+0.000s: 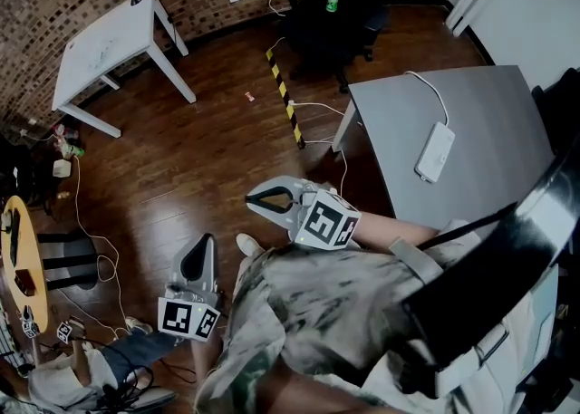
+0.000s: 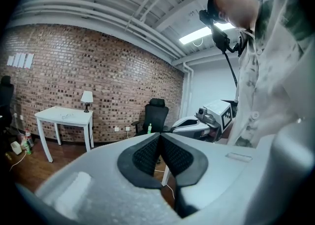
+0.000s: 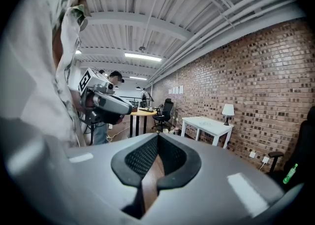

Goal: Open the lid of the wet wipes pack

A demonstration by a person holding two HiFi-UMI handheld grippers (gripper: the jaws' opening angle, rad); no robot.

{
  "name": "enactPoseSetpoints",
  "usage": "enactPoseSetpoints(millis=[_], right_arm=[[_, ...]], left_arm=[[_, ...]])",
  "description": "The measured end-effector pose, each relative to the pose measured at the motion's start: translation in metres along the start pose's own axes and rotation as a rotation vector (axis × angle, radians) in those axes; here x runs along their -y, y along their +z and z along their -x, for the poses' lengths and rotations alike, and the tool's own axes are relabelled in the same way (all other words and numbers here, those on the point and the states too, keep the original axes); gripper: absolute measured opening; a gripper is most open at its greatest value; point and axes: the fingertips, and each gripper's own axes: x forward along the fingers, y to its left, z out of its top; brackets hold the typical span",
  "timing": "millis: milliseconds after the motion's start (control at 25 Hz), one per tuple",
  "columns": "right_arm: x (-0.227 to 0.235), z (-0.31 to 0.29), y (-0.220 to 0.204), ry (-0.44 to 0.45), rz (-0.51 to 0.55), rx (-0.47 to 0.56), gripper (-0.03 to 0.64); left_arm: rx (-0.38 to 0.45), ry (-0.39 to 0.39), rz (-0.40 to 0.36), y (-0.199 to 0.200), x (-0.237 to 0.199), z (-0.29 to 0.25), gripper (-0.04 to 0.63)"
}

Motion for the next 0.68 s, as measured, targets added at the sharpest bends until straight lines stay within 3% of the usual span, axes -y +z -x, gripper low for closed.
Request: enactPoseSetpoints(millis=[680], right_arm=[[-0.014, -0.034, -0.007, 0.019, -0.034, -0.060, 0.008]], left_arm=[[0.004, 0.035, 0.029, -0.022, -0.029, 0.025, 0.003]])
